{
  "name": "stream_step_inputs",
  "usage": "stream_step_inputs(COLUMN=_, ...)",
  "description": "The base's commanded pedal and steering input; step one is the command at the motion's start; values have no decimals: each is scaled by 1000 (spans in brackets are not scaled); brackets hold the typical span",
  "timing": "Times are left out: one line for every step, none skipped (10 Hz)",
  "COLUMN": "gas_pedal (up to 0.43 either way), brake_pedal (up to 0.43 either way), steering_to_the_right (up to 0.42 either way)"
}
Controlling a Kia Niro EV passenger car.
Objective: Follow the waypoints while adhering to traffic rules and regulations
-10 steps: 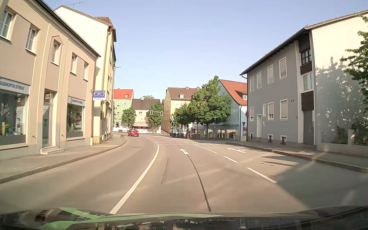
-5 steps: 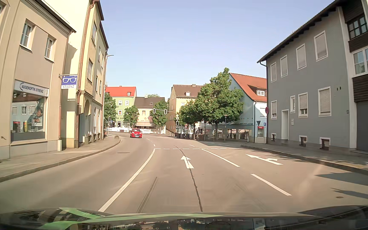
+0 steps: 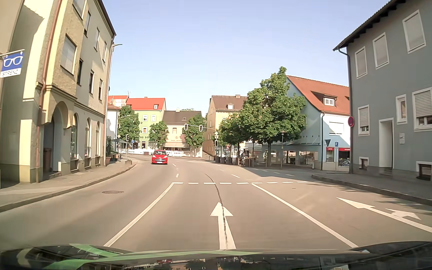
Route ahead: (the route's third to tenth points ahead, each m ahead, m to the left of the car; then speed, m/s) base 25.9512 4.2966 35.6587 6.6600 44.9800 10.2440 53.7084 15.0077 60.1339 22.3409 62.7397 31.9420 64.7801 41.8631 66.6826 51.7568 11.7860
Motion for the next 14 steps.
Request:
stream_step_inputs(gas_pedal=39, brake_pedal=0, steering_to_the_right=-34)
stream_step_inputs(gas_pedal=20, brake_pedal=0, steering_to_the_right=-34)
stream_step_inputs(gas_pedal=0, brake_pedal=0, steering_to_the_right=-34)
stream_step_inputs(gas_pedal=0, brake_pedal=0, steering_to_the_right=-34)
stream_step_inputs(gas_pedal=0, brake_pedal=0, steering_to_the_right=-34)
stream_step_inputs(gas_pedal=0, brake_pedal=0, steering_to_the_right=-34)
stream_step_inputs(gas_pedal=0, brake_pedal=0, steering_to_the_right=-36)
stream_step_inputs(gas_pedal=0, brake_pedal=0, steering_to_the_right=-37)
stream_step_inputs(gas_pedal=0, brake_pedal=0, steering_to_the_right=-37)
stream_step_inputs(gas_pedal=0, brake_pedal=0, steering_to_the_right=-38)
stream_step_inputs(gas_pedal=0, brake_pedal=0, steering_to_the_right=-37)
stream_step_inputs(gas_pedal=0, brake_pedal=0, steering_to_the_right=-38)
stream_step_inputs(gas_pedal=0, brake_pedal=0, steering_to_the_right=-38)
stream_step_inputs(gas_pedal=0, brake_pedal=0, steering_to_the_right=-38)
